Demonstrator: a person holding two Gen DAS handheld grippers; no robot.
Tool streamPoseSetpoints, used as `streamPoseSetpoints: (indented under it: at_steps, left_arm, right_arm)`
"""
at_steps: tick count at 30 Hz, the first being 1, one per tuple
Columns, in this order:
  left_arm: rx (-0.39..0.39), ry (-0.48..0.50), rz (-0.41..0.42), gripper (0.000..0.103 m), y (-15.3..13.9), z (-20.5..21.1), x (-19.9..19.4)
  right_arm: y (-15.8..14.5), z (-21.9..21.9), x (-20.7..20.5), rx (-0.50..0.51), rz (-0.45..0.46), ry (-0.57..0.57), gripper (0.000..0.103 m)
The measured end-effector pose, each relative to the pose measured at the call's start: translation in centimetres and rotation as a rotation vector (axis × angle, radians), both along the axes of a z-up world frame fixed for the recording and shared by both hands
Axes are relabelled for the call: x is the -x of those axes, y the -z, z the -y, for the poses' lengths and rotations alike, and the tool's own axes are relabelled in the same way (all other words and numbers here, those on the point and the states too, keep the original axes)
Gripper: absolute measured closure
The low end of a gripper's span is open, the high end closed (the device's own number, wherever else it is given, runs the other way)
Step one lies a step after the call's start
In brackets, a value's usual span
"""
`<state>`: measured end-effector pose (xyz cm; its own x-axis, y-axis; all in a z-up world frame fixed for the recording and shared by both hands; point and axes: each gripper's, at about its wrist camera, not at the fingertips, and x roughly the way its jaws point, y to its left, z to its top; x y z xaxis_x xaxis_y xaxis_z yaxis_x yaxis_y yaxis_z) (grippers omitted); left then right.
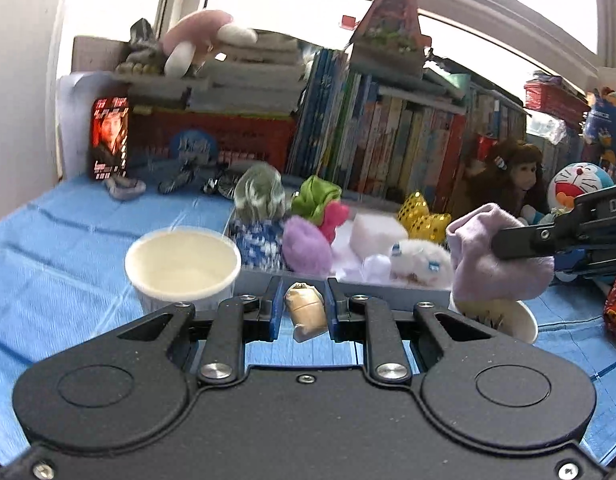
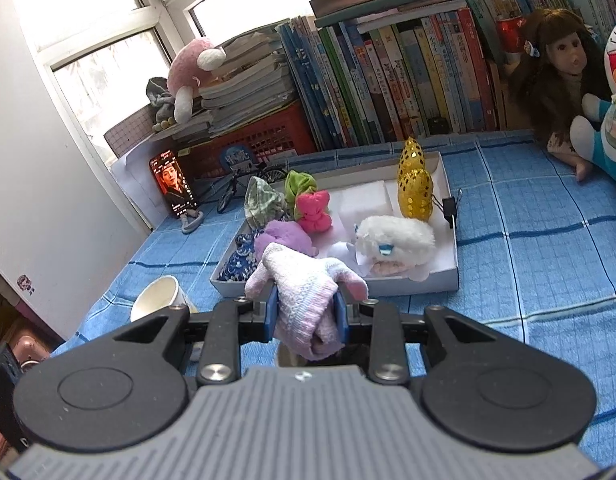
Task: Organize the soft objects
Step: 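Carry the cream roll and pink-white sock toward the white tray with both grippers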
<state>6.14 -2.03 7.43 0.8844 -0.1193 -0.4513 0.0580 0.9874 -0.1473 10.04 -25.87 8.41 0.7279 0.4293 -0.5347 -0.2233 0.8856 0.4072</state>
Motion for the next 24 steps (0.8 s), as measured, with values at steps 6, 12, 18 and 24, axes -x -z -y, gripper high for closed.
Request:
streamPoseSetpoints:
  at_steps: [6,12,18,24]
  left_arm:
    - [-0.017,0.064,-0.009,0.083,-2.8,-0.2,-3.0]
    - [-0.002,0.131,-0.04,0.083,-5.4,-0.3,-6.7]
    - [0.031,0.189,-0.121,0.083,-6.7,-0.6,-11.2]
    - [0.073,0.179,-0.194,0.083,-7.2,-1.3,-15.7]
  right_arm:
    - [-1.1,-0.3,-1.4,-0.008,0.022,0.014,0.068]
    - [-2.3,-0.7,-3.0,-0.009,0.048,0.036,0.068]
    - [-2.5,-0.8,-5.2,-0.023,0.055,0.054,0.068]
    - [-1.9,-0.8,-7.7,-0.015,0.034,0.059,0.068]
